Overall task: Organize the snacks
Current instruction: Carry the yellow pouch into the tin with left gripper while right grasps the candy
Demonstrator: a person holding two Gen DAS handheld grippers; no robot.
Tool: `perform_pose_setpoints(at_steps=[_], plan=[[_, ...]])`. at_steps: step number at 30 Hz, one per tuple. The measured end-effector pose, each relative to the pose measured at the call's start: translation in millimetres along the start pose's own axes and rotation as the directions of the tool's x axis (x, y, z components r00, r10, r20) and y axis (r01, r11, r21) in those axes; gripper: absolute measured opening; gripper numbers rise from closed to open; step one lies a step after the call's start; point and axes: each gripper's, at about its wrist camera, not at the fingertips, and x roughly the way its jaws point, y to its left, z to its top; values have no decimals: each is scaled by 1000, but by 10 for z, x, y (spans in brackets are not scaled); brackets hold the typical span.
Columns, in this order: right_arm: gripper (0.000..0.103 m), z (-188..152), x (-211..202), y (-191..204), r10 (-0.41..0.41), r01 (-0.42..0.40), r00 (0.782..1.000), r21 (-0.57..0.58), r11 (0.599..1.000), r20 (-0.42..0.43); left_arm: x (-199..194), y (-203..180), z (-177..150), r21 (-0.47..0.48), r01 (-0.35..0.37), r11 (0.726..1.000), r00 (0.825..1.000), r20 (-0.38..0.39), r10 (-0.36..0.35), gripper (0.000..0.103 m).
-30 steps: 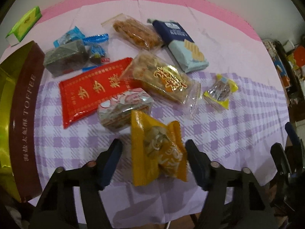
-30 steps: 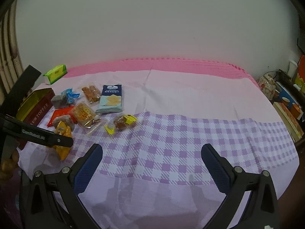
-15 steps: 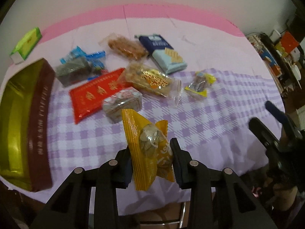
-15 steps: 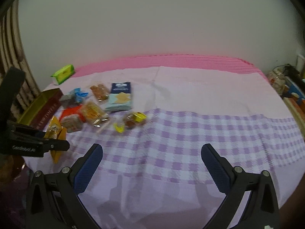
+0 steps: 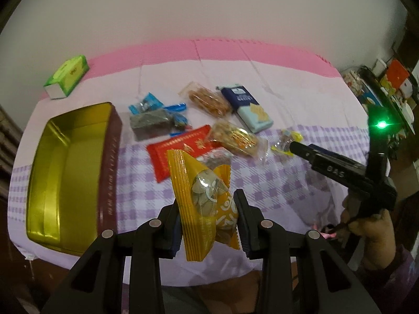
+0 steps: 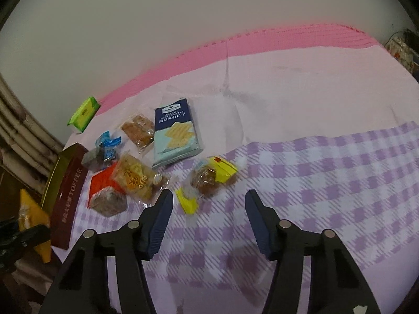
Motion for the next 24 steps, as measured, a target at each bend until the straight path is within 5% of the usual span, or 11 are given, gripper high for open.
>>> perform_pose_setpoints(at_steps=[14, 18, 24], plan=[[44, 169, 264, 62, -58, 59, 998, 22, 998, -35, -152, 262, 3, -57, -14, 998, 1000, 13, 14, 36], [27, 169, 317, 180, -90, 88, 995, -50, 995, -36, -194, 354, 12, -79, -17, 997, 1000, 19, 19, 36], [23, 80, 309, 251, -132, 132, 991, -177, 975, 11, -293, 569, 76, -114, -39, 993, 998, 40, 44, 36]])
